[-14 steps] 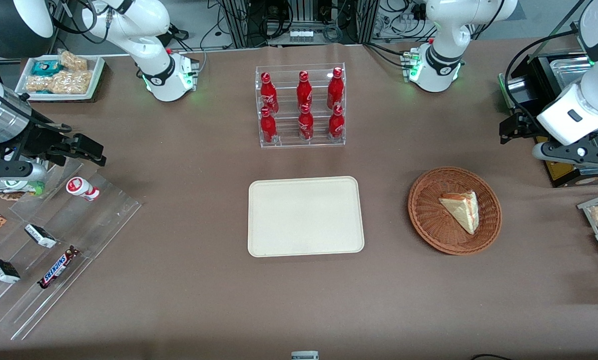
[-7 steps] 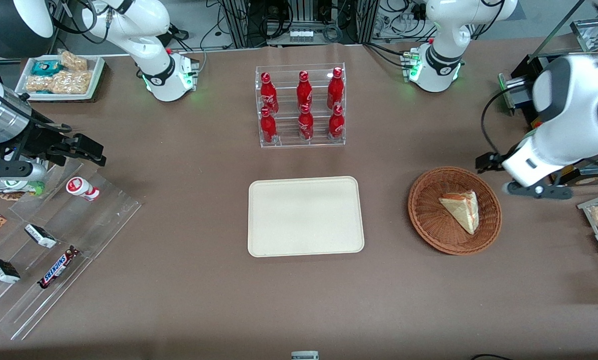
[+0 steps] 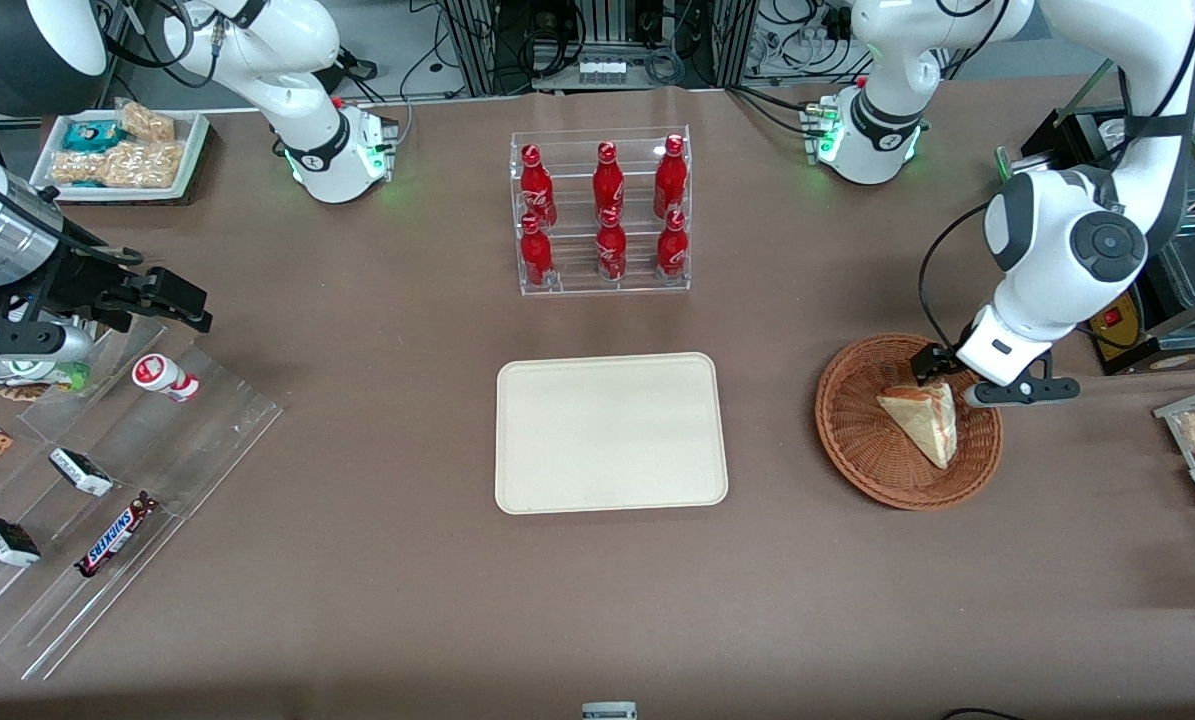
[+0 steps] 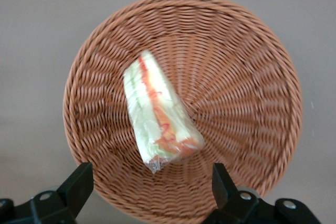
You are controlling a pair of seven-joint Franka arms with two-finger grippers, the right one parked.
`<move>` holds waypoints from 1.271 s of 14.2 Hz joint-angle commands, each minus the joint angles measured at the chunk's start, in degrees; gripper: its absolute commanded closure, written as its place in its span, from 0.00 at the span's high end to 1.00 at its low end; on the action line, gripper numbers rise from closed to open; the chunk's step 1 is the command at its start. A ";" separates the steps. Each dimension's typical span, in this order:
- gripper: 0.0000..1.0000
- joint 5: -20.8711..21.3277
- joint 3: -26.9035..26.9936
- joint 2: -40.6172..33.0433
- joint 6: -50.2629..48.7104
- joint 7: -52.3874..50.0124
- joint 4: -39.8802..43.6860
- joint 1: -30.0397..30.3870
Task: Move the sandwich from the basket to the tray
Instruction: 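Lower the left gripper and grasp the wrapped sandwich, lift it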
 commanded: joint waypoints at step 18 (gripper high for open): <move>0.07 2.86 -1.64 15.89 -13.99 -30.84 25.74 -17.93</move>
